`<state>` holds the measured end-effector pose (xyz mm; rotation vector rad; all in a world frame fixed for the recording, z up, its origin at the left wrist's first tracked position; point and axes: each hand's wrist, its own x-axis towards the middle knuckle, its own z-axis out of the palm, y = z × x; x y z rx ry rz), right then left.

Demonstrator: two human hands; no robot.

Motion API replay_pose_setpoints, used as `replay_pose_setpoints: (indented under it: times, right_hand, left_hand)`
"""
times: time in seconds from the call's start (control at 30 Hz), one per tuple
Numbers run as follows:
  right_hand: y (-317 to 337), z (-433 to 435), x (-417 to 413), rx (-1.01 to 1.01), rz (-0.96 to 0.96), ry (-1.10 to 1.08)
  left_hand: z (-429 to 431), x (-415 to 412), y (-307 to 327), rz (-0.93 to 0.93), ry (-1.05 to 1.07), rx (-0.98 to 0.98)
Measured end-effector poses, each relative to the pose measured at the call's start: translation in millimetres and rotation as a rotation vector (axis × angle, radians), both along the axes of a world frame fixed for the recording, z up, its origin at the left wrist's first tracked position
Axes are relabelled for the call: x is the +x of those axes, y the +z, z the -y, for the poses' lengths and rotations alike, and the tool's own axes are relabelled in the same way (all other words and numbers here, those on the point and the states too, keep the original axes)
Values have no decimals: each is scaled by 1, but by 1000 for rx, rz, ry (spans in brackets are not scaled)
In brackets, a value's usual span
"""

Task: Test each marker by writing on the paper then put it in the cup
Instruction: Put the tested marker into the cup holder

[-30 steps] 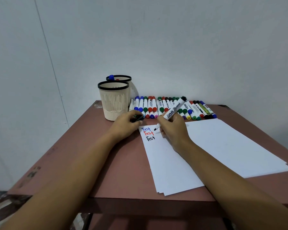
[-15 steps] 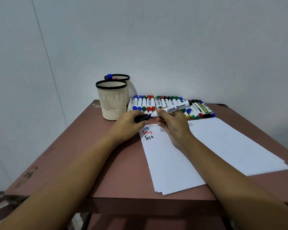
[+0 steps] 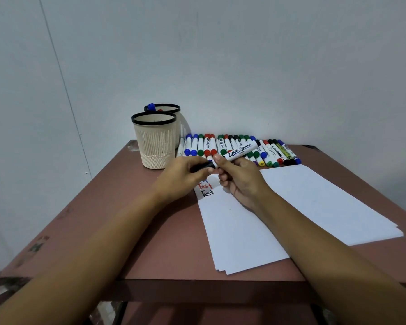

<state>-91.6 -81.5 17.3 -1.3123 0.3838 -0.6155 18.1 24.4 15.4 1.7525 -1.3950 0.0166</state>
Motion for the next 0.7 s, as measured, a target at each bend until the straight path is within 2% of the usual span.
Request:
replay_pose_setpoints:
  times: [0.43,0.7]
  right_hand:
    - [-1,4,1,71,30,131]
    - [-1,4,2,77,49,137]
  left_hand:
    - [-1,-4,3,-374,-141,-2]
    - [1,-6,4,-709,-199,-23]
